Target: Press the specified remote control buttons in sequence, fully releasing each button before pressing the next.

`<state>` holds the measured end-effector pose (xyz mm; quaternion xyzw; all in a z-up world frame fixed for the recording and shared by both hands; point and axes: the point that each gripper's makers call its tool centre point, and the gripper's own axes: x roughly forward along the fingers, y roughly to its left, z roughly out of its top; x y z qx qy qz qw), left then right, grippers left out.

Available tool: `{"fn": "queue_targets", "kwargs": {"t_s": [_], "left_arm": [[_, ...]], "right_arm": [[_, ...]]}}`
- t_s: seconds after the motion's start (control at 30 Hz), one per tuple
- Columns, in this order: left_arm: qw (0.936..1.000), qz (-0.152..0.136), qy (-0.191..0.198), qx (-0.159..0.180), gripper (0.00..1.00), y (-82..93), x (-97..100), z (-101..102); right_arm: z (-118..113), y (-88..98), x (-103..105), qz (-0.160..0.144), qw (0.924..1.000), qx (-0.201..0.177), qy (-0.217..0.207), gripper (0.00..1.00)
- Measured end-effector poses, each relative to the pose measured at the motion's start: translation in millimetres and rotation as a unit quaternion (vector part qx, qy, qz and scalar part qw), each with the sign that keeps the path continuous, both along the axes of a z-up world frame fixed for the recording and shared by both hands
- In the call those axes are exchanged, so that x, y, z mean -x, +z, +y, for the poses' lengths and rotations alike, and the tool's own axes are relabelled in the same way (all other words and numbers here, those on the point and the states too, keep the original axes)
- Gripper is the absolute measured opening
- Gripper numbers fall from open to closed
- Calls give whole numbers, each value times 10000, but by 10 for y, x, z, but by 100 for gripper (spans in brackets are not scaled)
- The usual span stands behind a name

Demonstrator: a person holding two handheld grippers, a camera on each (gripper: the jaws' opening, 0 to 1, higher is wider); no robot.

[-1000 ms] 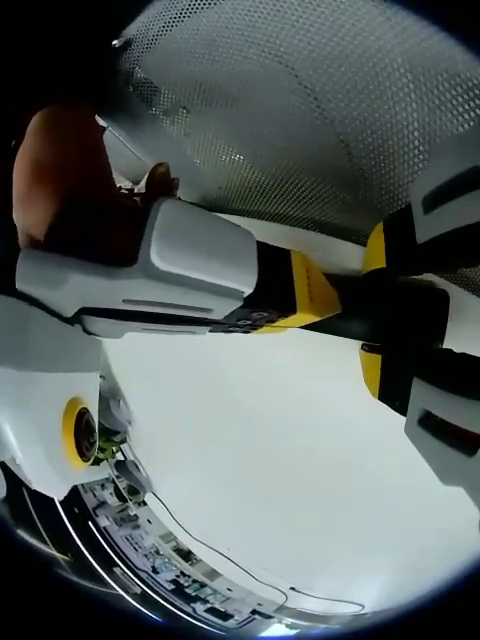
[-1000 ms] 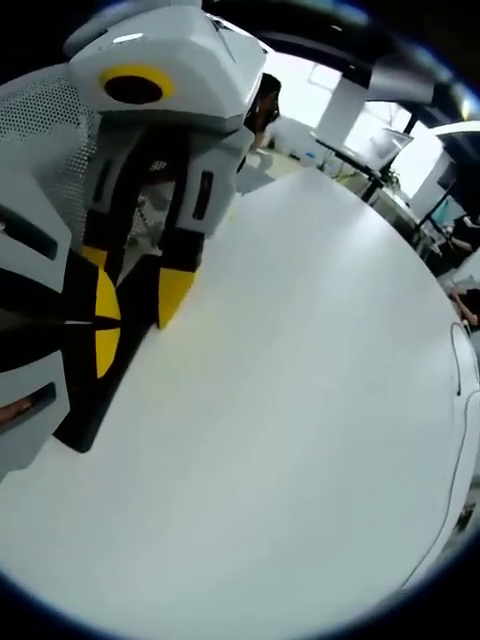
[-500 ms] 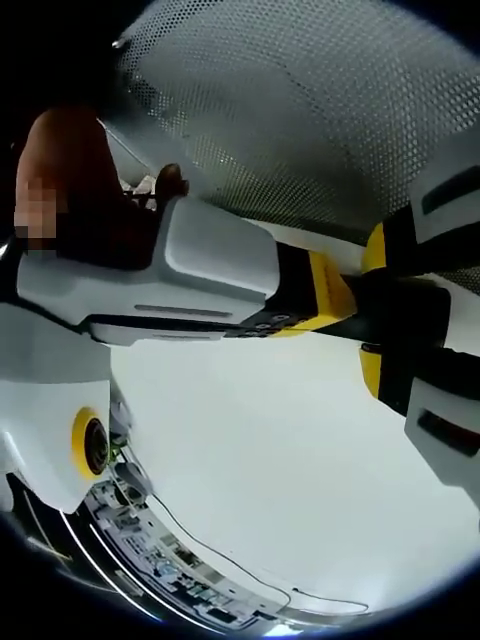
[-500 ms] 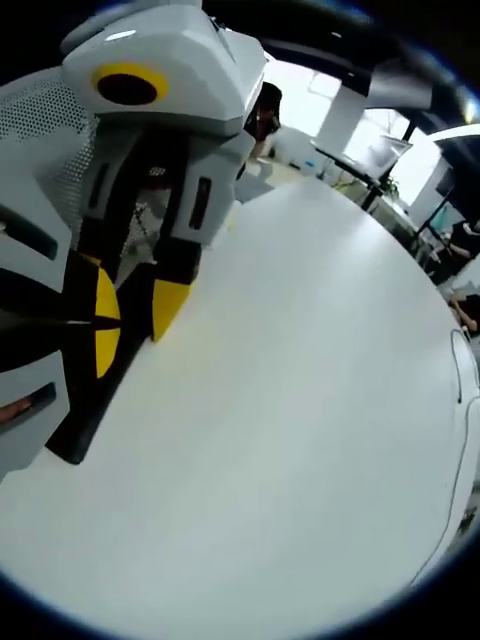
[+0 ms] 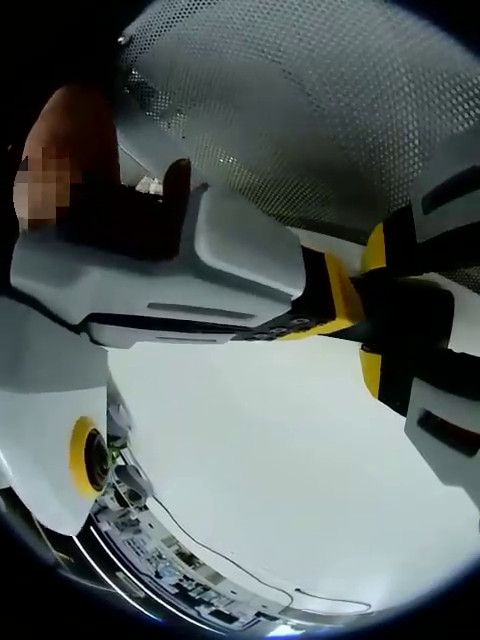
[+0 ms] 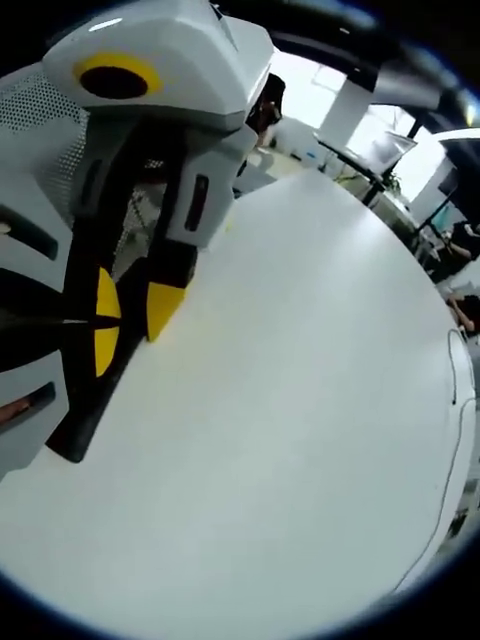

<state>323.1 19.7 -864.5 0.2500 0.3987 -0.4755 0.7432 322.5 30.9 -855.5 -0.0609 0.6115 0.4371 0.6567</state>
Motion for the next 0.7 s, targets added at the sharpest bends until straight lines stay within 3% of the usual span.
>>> {"fn": "queue_targets", "kwargs": {"t_s": [0.23,0.47,0.63,0.7], "left_arm": [[9999,8,112,-44,27,3,-2,-11],[9997,29,225,-70,27,2,-5,-9],[9997,32,244,-87,27,3,-5,-12],[9997,36,241,-102,27,1,-8,-12]], "right_arm": [[-43,22,2,241,9996,-50,-150,0],[-62,250,-108,173,9974,-467,-528,0],[-121,479,-257,-170,9925,-825,-884,0],[-114,662,-383,-519,9840,-1208,-1206,0]]}}
